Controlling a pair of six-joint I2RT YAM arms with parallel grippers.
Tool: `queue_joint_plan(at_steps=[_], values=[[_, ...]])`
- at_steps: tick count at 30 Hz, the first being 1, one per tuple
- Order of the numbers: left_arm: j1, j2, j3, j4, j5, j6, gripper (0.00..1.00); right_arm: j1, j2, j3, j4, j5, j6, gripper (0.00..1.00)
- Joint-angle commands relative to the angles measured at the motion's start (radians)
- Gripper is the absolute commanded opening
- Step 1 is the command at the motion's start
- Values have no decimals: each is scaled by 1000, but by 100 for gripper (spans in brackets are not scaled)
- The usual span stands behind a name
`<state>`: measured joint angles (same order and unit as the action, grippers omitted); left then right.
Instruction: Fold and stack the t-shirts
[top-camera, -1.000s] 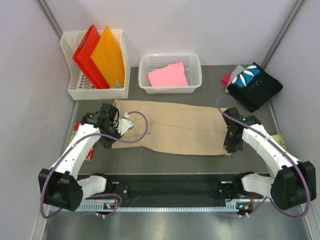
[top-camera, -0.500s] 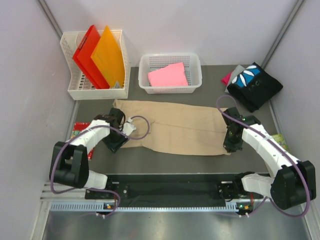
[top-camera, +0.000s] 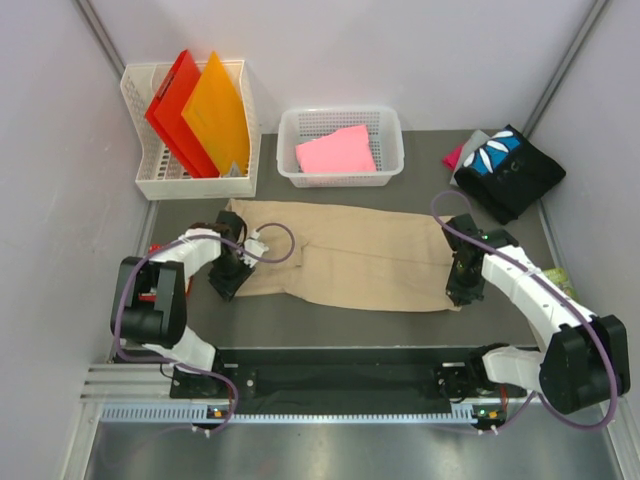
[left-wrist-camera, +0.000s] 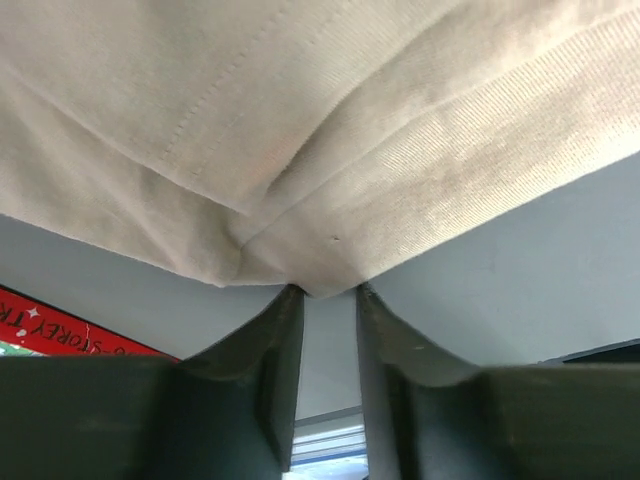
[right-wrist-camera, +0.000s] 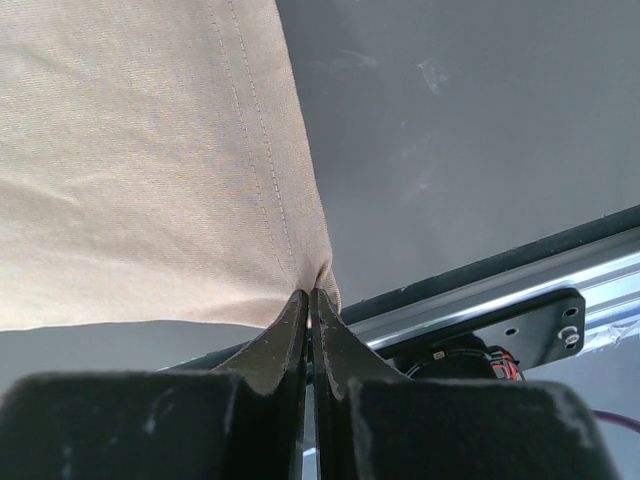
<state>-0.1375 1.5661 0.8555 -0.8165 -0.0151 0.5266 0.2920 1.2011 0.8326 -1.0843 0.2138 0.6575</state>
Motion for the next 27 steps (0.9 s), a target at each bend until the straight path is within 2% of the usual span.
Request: queue_joint_plan(at_steps=[1, 2, 4, 10, 15, 27], values=[[21, 26, 54, 89, 10, 3, 21, 1, 8, 36, 12, 4, 1, 0], [24, 28, 59, 88, 10, 1, 7, 1, 8, 39, 12, -1, 1, 0], [27, 25, 83, 53, 45, 4, 0, 1, 11, 45, 9, 2, -1, 0], [30, -29, 166, -119, 115, 50, 0, 1, 15, 65, -3, 9, -7, 0], [30, -106, 209, -328, 148, 133, 0, 1, 0, 62, -14, 9, -10, 0], [33, -253, 255, -533, 173, 211, 0, 1, -77, 82, -83, 16, -12, 0]])
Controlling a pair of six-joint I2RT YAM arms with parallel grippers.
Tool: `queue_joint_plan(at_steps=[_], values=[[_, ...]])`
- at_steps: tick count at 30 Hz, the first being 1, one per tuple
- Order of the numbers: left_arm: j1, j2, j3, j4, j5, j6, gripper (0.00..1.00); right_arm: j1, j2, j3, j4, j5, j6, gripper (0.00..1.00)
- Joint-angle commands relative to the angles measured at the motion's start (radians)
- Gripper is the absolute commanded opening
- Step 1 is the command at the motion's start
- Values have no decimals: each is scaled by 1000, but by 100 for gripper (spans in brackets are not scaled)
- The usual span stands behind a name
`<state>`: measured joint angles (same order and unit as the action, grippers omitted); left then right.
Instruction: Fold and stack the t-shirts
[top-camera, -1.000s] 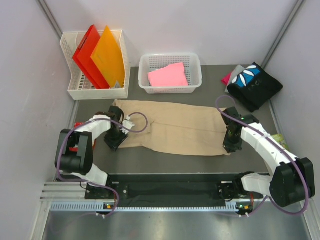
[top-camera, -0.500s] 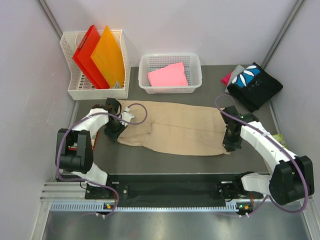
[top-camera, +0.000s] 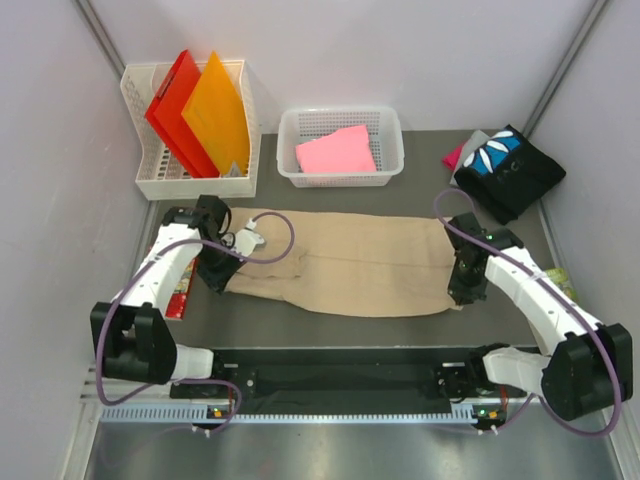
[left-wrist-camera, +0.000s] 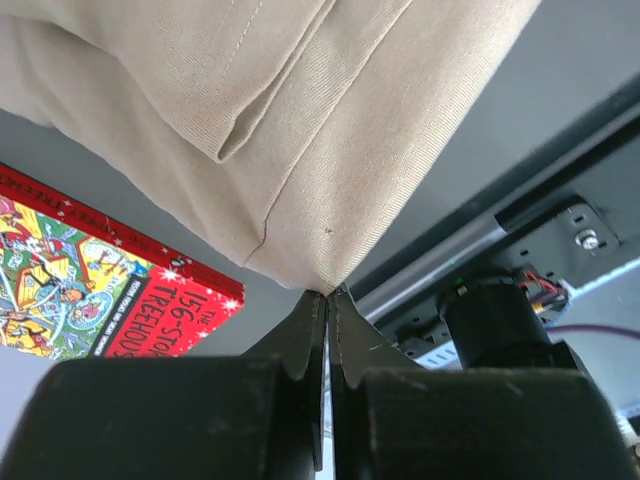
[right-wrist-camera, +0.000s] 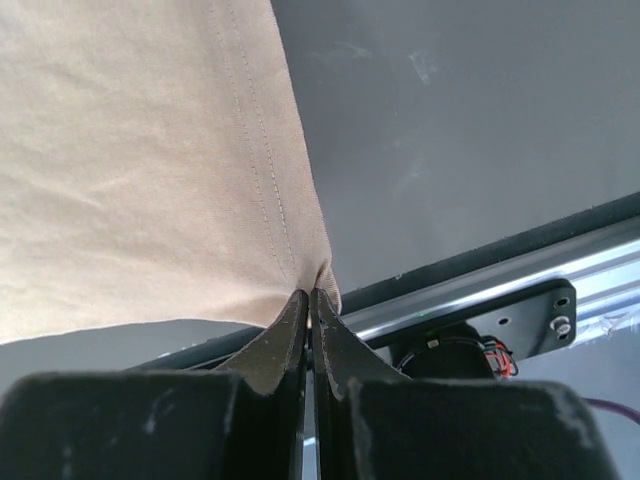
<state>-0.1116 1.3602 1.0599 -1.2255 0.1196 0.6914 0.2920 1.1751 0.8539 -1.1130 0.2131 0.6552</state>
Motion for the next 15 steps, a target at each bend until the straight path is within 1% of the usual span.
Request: queue_joint_plan(at_steps=[1, 4, 9, 14, 15], values=[[7, -52, 55, -150, 43, 57, 0, 1, -57, 63, -68, 22, -11, 0], [7, -73, 37, -189, 51, 79, 0, 1, -80, 60, -82, 20, -11, 0], [7, -85, 9, -197, 58, 86, 0, 1, -91, 45, -82, 20, -5, 0], [7, -35, 58, -170, 68, 94, 0, -2, -23, 132, -64, 54, -19, 0], [7, -1, 81, -151, 65, 97, 0, -2, 9, 148, -59, 60, -26, 0]])
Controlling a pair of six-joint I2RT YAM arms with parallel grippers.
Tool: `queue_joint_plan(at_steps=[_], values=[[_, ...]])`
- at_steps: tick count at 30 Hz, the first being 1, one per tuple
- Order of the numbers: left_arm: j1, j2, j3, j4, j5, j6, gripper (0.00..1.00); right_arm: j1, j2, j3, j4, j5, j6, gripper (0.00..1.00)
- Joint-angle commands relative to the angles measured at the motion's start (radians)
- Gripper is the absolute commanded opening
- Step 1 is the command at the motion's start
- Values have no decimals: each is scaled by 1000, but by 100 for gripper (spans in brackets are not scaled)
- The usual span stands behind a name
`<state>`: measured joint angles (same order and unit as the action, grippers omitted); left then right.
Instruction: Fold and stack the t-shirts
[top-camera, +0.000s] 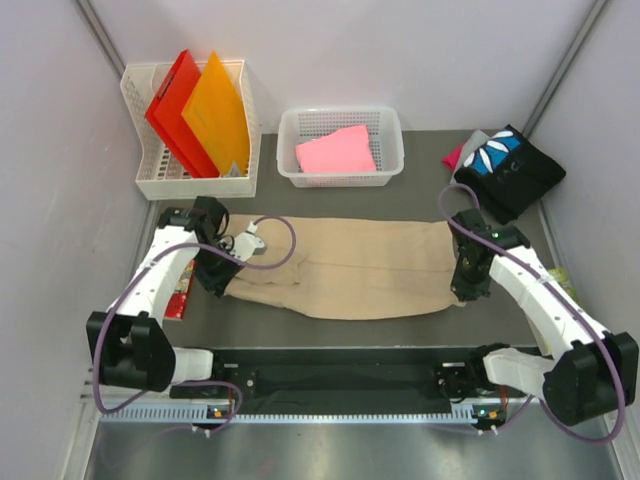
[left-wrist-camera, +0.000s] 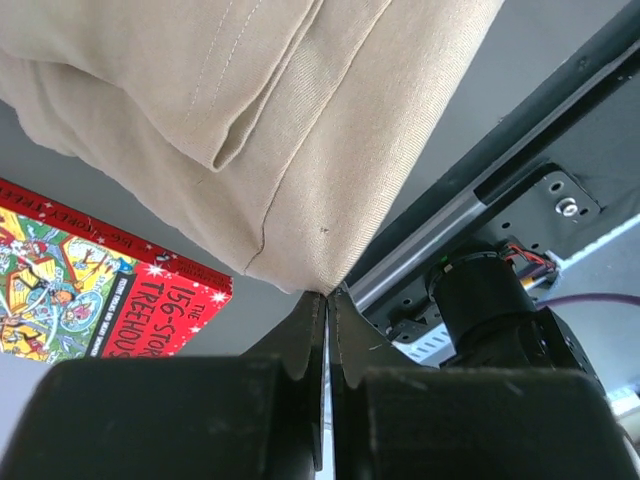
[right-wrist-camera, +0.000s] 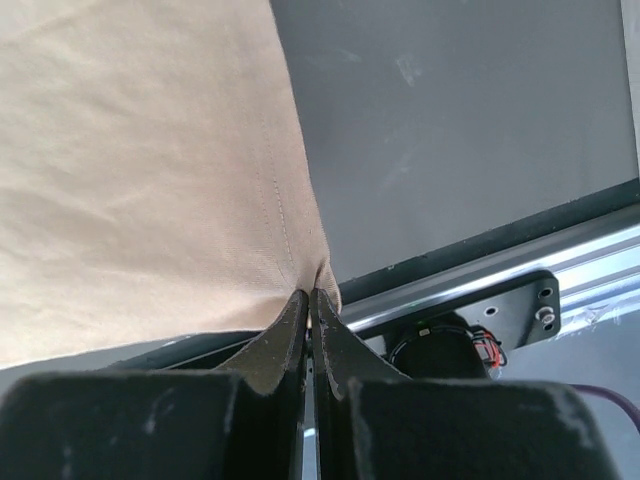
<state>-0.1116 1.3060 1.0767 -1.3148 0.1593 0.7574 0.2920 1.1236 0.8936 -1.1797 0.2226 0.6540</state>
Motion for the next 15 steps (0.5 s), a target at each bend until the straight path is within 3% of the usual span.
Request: queue_joint_plan(at_steps=[1, 15], values=[[7, 76, 78, -48, 23, 37, 0, -7, 79, 123, 21, 55, -30, 0], [53, 601, 478, 28, -67, 48, 0, -44, 436, 392, 123, 106, -76, 0]])
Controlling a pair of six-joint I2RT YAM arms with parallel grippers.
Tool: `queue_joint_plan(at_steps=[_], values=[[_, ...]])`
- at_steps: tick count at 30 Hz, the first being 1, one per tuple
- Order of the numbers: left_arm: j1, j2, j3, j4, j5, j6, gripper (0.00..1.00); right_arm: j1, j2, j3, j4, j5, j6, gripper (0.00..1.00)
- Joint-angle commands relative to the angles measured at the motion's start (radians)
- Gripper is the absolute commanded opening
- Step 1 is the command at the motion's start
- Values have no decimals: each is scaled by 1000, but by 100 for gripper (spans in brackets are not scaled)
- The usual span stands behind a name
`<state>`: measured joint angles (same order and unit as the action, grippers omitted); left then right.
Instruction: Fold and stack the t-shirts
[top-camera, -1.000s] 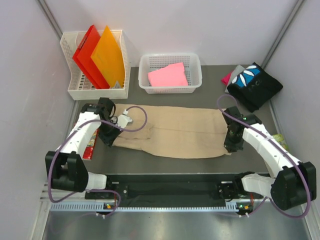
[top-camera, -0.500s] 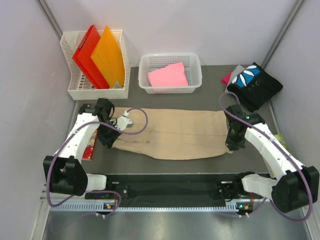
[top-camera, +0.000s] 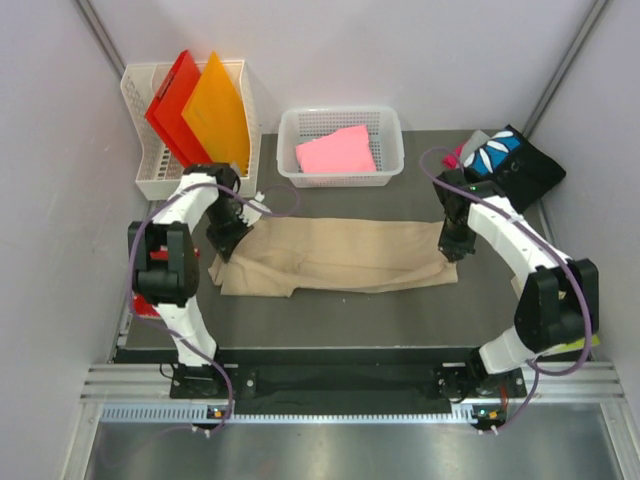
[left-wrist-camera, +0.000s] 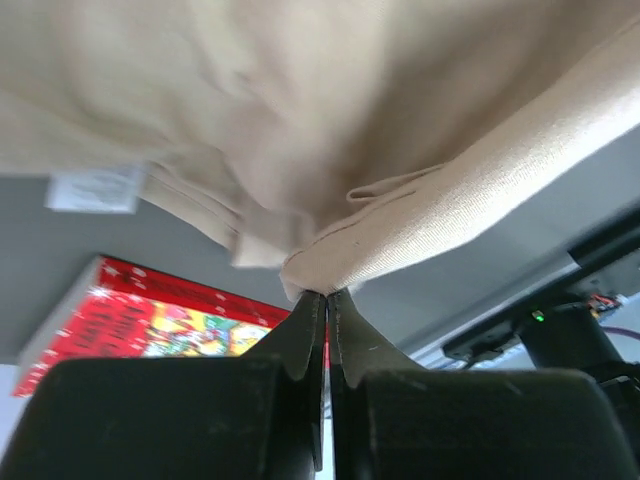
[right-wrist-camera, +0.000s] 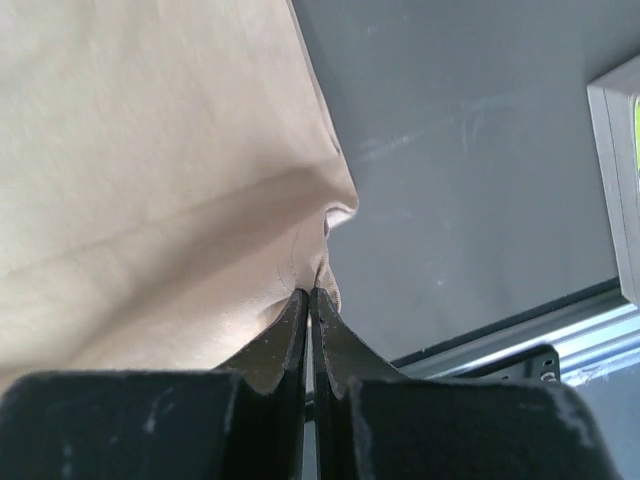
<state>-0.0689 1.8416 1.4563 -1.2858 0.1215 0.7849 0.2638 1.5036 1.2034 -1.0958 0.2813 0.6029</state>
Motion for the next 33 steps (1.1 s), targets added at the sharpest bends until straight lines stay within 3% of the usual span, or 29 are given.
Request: queue_joint_plan(at_steps=[1, 18, 19, 21, 23, 24, 26, 29, 30, 31, 32, 33], values=[[11, 79, 110, 0, -37, 22, 0, -21, 69, 97, 45, 53, -25, 0], [12, 254, 228, 62, -106, 5, 0, -54, 296, 223, 99, 88, -49, 0], [11, 255, 230, 65, -112, 5, 2, -54, 302, 228, 97, 87, -49, 4], [11, 255, 233, 74, -146, -1, 15, -54, 311, 234, 96, 93, -52, 11], [12, 245, 227, 83, -155, 5, 20, -57, 313, 246, 90, 108, -54, 28], [12, 237, 222, 92, -172, 4, 31, -60, 314, 266, 79, 133, -54, 32], [14, 200, 202, 124, -187, 4, 42, -64, 310, 291, 71, 153, -64, 36], [27, 136, 190, 125, -178, 5, 46, -71, 296, 335, 54, 197, -84, 40], [35, 118, 187, 118, -175, -6, 66, -72, 288, 344, 47, 199, -91, 41], [38, 72, 184, 109, -157, -6, 76, -71, 281, 343, 45, 199, -95, 42], [40, 45, 170, 88, -149, -6, 96, -71, 255, 334, 45, 194, -101, 42], [41, 15, 159, 77, -137, -4, 99, -67, 241, 305, 59, 162, -107, 42]])
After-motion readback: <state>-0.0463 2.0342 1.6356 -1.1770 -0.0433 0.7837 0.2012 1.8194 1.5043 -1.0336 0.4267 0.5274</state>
